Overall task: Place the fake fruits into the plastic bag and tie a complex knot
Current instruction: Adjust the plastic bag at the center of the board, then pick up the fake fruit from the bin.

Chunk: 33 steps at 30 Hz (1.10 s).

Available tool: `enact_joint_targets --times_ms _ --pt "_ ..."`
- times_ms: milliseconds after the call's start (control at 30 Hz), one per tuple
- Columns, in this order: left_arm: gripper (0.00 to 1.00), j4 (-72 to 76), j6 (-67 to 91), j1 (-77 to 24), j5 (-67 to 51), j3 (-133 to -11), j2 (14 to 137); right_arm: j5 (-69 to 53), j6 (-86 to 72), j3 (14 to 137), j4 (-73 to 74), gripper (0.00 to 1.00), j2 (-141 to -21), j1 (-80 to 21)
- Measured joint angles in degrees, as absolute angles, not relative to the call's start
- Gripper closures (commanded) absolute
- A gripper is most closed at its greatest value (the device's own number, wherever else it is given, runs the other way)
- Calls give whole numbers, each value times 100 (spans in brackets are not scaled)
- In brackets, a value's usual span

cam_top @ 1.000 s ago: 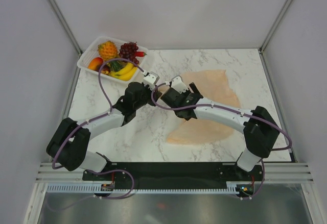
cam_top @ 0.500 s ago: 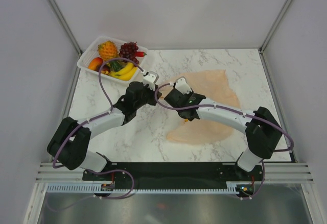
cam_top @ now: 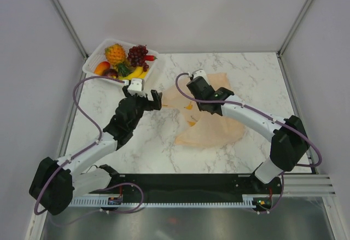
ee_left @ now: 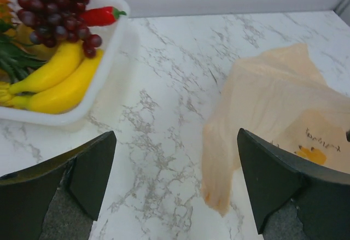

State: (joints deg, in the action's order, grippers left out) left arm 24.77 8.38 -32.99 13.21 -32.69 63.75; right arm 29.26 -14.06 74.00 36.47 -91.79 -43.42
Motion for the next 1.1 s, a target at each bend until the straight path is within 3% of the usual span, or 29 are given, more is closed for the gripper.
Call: enact_joint_targets --times_ms 167,300,667,1000,1100 --pt "0 1728 1660 -3210 2375 -3479 5972 2626 -1435 7452 3518 100 -9183 -4064" --pt "0 829 2209 -2696 2381 -4252 6167 2508 -1594 7625 3420 100 -9190 -3942" --pt "0 -611 2797 -1476 1850 -6796 8353 2086 -1935 7664 3116 100 -9190 -3938" --pt "0 -1173 2766 -1275 1559 -8864 10742 2014 -1953 7629 2958 100 -9183 -3938" --pt "11 -1236 2561 -1271 1428 -9810 11487 2014 -1949 7546 2895 100 -9129 -3938"
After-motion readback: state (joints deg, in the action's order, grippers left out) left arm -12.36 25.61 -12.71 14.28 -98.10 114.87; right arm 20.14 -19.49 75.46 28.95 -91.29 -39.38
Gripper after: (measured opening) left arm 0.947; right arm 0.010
